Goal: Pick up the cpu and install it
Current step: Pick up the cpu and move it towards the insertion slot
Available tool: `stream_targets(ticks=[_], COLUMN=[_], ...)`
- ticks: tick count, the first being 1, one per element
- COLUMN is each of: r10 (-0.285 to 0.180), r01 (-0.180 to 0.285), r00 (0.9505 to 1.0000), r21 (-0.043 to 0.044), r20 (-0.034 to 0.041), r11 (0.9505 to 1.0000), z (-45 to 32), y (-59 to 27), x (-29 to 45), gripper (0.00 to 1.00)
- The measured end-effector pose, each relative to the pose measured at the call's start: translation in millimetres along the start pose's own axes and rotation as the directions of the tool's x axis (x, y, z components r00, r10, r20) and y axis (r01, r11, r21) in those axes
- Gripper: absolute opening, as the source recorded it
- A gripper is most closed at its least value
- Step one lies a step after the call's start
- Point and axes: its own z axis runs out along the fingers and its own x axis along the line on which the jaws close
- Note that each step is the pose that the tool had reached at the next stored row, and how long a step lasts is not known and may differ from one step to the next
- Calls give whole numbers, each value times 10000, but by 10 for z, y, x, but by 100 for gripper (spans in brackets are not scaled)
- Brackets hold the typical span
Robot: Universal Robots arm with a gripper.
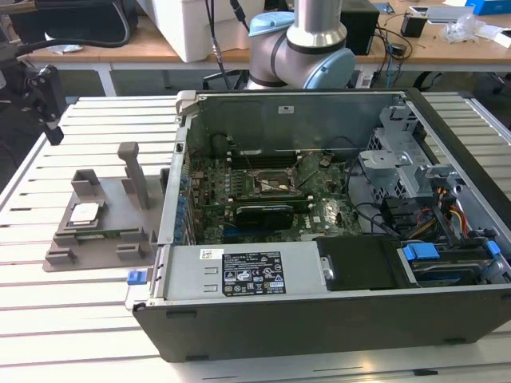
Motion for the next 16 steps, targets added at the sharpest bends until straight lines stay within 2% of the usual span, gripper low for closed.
stream_targets(ticks=[9,16], r10=[0,0], r01=[0,0], r00=[10000,10000], r21=[0,0], r20=[-1,-1], r11=[10000,10000], z=[78,183], y=[-2,-5], x=[2,5], gripper=[66,66])
